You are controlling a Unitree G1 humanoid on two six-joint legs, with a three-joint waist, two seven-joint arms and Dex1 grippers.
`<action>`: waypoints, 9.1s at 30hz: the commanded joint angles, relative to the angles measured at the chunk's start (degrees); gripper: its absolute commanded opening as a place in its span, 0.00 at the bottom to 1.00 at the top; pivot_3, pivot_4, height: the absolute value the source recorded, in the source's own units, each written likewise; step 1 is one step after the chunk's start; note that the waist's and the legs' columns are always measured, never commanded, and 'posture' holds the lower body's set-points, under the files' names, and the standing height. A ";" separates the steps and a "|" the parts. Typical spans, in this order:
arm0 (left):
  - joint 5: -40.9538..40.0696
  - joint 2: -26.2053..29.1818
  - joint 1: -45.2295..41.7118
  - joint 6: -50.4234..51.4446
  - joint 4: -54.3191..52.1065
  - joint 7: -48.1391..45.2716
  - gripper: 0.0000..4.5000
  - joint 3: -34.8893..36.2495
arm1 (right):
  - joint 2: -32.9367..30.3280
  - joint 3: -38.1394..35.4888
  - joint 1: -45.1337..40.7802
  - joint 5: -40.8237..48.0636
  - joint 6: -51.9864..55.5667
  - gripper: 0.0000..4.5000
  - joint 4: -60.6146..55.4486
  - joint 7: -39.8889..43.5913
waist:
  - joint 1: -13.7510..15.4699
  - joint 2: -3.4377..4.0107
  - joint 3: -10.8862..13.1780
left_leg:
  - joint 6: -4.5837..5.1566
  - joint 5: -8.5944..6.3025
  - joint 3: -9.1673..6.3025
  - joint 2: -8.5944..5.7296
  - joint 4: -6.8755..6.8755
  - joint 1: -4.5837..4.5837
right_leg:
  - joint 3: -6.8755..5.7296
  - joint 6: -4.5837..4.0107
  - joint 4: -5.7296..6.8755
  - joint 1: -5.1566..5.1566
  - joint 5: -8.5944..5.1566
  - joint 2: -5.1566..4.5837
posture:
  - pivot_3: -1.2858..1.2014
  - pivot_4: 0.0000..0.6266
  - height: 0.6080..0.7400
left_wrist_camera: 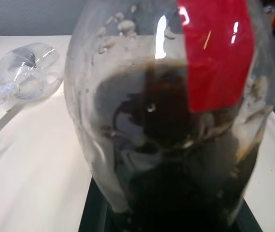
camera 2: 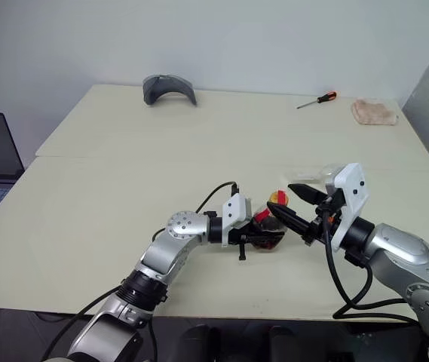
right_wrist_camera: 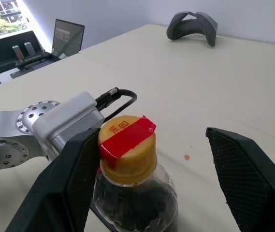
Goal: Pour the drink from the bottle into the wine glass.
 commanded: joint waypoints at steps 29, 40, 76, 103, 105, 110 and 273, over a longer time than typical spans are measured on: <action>-2.13 -1.35 -0.72 0.82 -3.86 1.19 0.16 1.72 | -1.50 -3.30 20.47 -20.19 -15.70 0.27 10.06 0.88 | 0.13 -0.01 -0.03 | 0.00 0.00 0.01 -0.03 0.01 -0.01 | -0.02 0.04 -0.03 0.01 -0.03 0.00 | 0.52 0.24 1.00; -3.48 -1.44 -1.10 2.05 -4.87 1.20 0.16 1.85 | 7.36 -0.38 21.41 -34.65 -25.81 0.35 28.41 4.69 | -0.18 0.13 -0.09 | 0.00 0.00 0.09 0.00 -0.03 0.12 | 0.08 0.04 0.04 0.02 -0.03 0.04 | 0.52 0.24 1.00; 0.20 9.61 -11.24 -15.94 31.23 36.94 0.16 31.42 | 12.50 24.20 -23.27 -40.59 -11.79 1.00 22.60 23.18 | 1.05 -0.15 0.05 | -0.07 0.04 0.02 -0.11 0.09 -0.12 | -0.16 -0.27 -0.05 -0.03 0.17 -0.28 | 0.52 0.24 1.00; -0.77 12.54 -18.44 -25.44 52.13 33.97 0.61 35.03 | 23.11 21.53 -25.50 -35.53 10.39 1.00 15.47 14.89 | 0.15 -0.16 0.04 | 0.01 0.00 -0.08 0.00 0.76 -0.59 | -0.27 -0.30 0.69 -0.56 0.23 -0.23 | 0.52 0.24 1.00; -0.84 12.66 -18.10 -25.51 51.67 33.42 0.75 35.14 | 22.78 21.81 -25.31 -35.40 10.19 1.00 15.29 14.91 | 0.07 -0.16 0.04 | 0.01 0.00 -0.07 -0.01 0.76 -0.59 | -0.27 -0.29 0.71 -0.56 0.23 -0.23 | 0.52 0.24 1.00; -0.75 12.47 -15.21 -25.71 47.91 32.31 0.99 34.88 | 21.01 22.21 -24.44 -34.96 9.63 1.00 14.20 16.10 | -0.01 -0.15 0.04 | 0.01 -0.01 -0.07 -0.01 0.77 -0.59 | -0.27 -0.29 0.72 -0.56 0.23 -0.23 | 0.52 0.24 1.00; -7.52 8.62 3.12 7.27 -12.76 13.08 1.00 13.77 | 21.59 -9.01 -56.63 -31.69 2.97 0.81 85.13 -3.14 | -1.52 0.24 0.21 | 0.04 0.07 0.22 0.04 -0.08 -0.55 | 0.05 -0.33 0.09 -0.62 0.22 -0.13 | 0.52 0.24 1.00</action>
